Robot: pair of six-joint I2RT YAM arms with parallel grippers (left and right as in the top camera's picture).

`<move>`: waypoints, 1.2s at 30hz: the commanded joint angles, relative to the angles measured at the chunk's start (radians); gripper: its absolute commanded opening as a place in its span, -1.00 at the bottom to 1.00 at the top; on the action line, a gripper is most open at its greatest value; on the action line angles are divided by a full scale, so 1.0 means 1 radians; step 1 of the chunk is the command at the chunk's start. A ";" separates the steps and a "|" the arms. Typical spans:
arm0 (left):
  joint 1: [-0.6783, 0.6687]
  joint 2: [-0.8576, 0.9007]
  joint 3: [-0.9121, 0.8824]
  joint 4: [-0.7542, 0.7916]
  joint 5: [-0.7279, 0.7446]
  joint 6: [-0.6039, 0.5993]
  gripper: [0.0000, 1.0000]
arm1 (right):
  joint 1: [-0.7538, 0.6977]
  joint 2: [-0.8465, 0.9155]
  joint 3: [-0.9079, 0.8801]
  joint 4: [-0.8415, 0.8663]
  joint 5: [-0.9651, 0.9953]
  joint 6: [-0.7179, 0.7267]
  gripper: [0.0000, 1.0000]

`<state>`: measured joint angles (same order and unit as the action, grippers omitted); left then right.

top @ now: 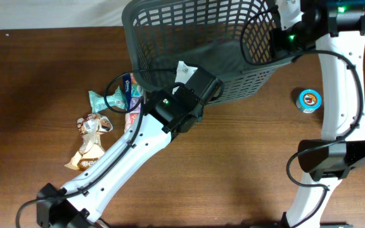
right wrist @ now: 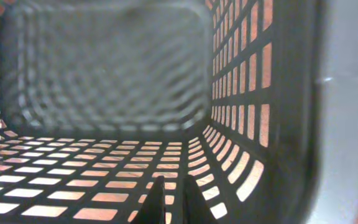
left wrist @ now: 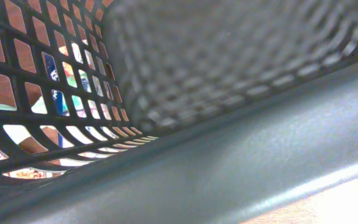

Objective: Pack container

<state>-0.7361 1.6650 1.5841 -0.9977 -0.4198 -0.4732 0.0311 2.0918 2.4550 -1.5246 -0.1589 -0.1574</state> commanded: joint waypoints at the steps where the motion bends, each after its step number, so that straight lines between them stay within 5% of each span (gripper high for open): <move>1: 0.009 0.003 0.019 0.002 -0.015 -0.012 -0.96 | 0.008 -0.002 -0.017 0.001 -0.011 -0.007 -0.92; 36: 0.108 0.003 0.019 0.000 -0.038 -0.005 -0.97 | 0.042 -0.002 -0.018 -0.072 -0.004 0.002 -0.92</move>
<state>-0.6582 1.6650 1.5841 -0.9989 -0.4244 -0.4732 0.0509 2.0922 2.4435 -1.5894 -0.1658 -0.1600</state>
